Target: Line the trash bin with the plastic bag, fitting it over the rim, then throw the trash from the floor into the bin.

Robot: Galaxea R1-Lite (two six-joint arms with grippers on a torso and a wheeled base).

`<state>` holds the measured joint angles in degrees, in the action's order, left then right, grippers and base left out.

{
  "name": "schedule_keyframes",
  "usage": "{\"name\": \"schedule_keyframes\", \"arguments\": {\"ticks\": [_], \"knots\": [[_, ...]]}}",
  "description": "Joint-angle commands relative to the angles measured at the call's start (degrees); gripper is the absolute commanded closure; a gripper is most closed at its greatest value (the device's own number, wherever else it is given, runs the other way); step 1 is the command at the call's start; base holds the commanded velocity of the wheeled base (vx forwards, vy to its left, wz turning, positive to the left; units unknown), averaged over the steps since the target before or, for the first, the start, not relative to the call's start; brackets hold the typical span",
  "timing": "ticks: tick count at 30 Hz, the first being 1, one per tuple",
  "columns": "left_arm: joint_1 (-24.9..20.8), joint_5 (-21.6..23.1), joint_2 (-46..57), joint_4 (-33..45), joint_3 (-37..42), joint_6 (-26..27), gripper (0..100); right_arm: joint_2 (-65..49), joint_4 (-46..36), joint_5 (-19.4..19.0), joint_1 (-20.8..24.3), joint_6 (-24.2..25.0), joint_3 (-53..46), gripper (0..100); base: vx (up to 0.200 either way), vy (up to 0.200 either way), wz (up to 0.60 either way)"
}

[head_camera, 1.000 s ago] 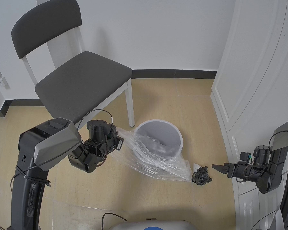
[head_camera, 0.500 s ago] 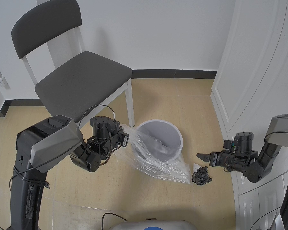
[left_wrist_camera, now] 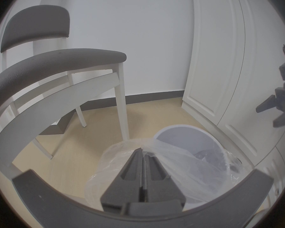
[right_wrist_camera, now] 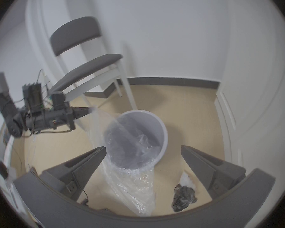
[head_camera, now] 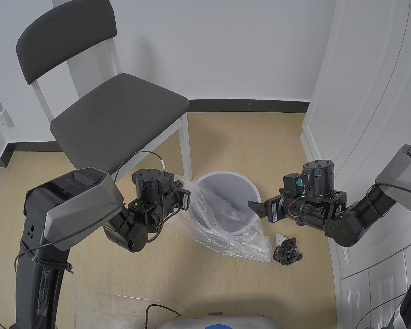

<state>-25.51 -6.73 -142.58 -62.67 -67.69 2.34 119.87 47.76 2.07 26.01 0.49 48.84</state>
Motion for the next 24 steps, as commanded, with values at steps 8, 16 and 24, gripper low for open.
{"name": "schedule_keyframes", "arguments": {"ticks": [8, 16, 24], "knots": [[-0.1, -0.5, 0.1, -2.0, 0.7, -2.3, 100, 3.5, 8.9, 0.5, 6.6, -12.8, -4.8, 0, 0.000, 0.000, 0.00], [-0.7, -0.6, 0.1, -2.0, -0.1, -3.5, 100, 6.9, 8.9, 0.8, 11.8, -15.5, -4.4, 0, 0.000, 0.000, 0.00], [-0.7, -0.6, 0.2, -2.0, 0.3, -3.6, 100, 13.7, 8.9, 1.1, 12.1, -16.9, -0.9, 0, 0.000, 0.000, 0.00]]}}
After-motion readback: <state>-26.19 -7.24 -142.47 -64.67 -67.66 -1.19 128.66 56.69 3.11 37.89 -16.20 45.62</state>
